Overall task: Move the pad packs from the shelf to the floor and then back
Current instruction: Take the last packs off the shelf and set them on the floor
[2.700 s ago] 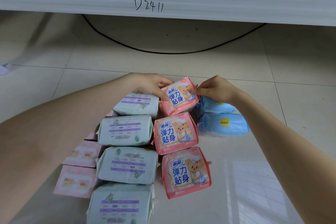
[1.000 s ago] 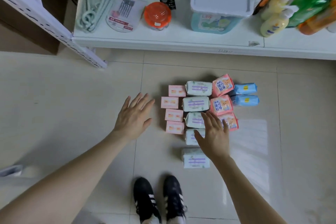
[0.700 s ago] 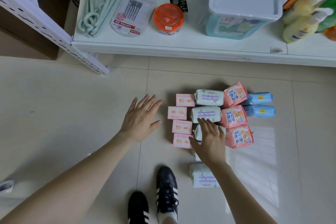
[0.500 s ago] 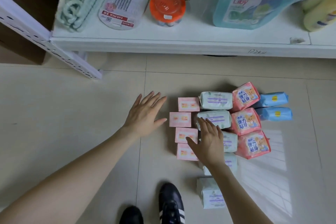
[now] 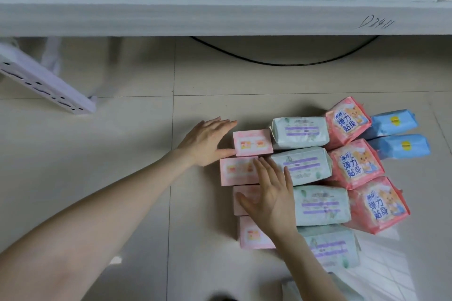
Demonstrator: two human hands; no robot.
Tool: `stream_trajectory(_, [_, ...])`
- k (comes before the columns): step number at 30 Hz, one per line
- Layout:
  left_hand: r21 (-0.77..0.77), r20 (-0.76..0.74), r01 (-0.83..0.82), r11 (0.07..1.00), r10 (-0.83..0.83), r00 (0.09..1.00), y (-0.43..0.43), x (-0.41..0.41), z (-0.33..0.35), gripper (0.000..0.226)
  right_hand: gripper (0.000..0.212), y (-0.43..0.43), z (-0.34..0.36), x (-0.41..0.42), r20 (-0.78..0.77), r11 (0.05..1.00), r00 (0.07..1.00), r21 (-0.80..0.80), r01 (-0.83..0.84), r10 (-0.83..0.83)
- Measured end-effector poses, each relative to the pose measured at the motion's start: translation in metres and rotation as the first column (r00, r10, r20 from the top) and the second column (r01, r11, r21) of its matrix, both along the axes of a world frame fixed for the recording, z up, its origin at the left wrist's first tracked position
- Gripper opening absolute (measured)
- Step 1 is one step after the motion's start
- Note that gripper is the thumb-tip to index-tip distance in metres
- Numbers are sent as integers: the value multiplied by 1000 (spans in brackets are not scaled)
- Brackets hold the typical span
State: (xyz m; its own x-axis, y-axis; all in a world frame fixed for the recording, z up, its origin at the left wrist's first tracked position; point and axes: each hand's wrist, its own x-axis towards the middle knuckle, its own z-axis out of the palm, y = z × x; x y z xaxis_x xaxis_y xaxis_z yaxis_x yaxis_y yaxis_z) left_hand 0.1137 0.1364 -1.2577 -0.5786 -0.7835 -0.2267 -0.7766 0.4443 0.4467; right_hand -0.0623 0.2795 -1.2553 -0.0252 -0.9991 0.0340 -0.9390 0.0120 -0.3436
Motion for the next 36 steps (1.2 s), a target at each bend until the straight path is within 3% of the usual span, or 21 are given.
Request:
stream_trajectory(14, [27,-78,56,998,-54,995,-35,-10,-22,73,73,-13,-16,17,-35,999,999,-51,9,-11])
stream_trajectory(20, [69,-74,121,990,-116,990,-36,-14,-22,86,70,-22,-16,26,-62,999,998,-44,14,-17])
stream_trajectory(27, [126,-49,76,989,-70,996,-46,-12,-21,75,64,-30,-14,27,-61,1000,998,1,-16,16])
stream_trajectory(36, [86,-89,58,995,-51,995,-48,-6,-17,65,62,-32,-6,27,14,999,999,-11,-48,48])
